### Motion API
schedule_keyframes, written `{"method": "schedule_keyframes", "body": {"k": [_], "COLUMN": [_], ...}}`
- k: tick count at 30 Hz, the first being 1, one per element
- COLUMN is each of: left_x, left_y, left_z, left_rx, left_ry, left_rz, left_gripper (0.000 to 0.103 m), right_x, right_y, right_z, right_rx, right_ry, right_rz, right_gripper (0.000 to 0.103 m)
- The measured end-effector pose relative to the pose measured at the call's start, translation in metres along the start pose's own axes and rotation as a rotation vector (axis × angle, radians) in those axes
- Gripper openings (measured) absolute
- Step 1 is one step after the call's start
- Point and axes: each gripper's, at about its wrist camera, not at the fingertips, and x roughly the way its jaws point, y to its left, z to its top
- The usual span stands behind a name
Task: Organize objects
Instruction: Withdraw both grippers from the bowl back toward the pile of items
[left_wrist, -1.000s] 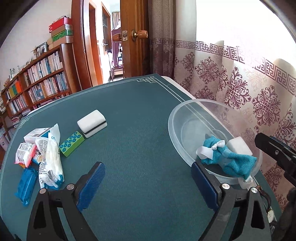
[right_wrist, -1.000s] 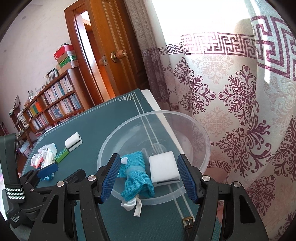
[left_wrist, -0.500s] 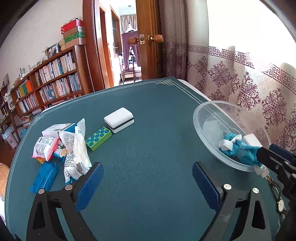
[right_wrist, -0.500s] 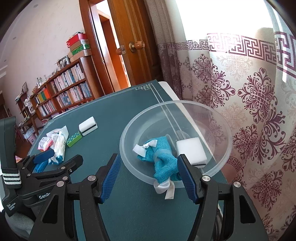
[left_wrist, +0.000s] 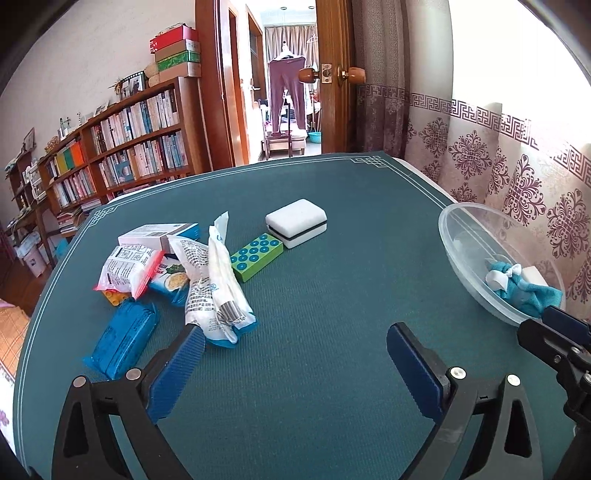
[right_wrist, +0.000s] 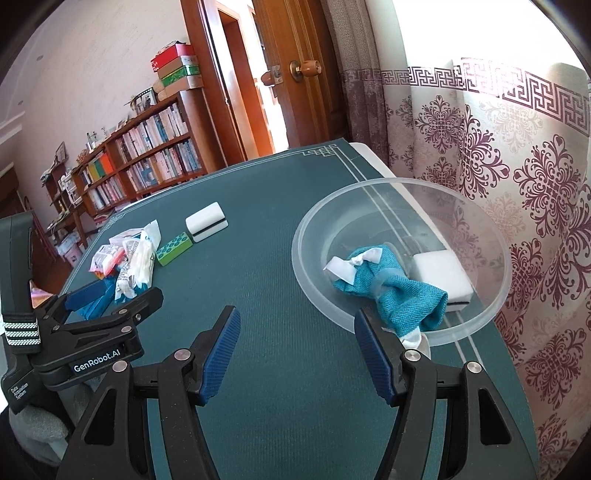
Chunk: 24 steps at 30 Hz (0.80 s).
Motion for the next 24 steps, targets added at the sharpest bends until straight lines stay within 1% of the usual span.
{"method": "schedule_keyframes", "body": {"k": [7,16,21,24], "left_x": [0.004,0.0,0.008,0.015], "left_y": [0.044,0.107,0.136,0.151], "left_z": [-0.005,-0.013,-0.017,-0.02], "left_rx": [-0.062,-0.155,-0.185,-0.195], "left_ry": [0.014,0.008,0.029,0.048], "left_rz": [0.058,0.13,0.179,0.192], "left_gripper": [0.101,0.101,0.101,0.101], "right_x": [0.01,0.021,0.028,0.031], "right_y": [0.025,0.053,0.066,0.072], "right_z": [-0.003,-0.007,-0.011,-0.013], "right_rx": [-0.044,-0.084,-0.102,-0.108], "right_ry": [0.033,0.07,0.093,0.105], "right_rz": [0.021,0.052,0.066,0.073], "right_gripper": [0.066,0.066,0.066,0.066]}}
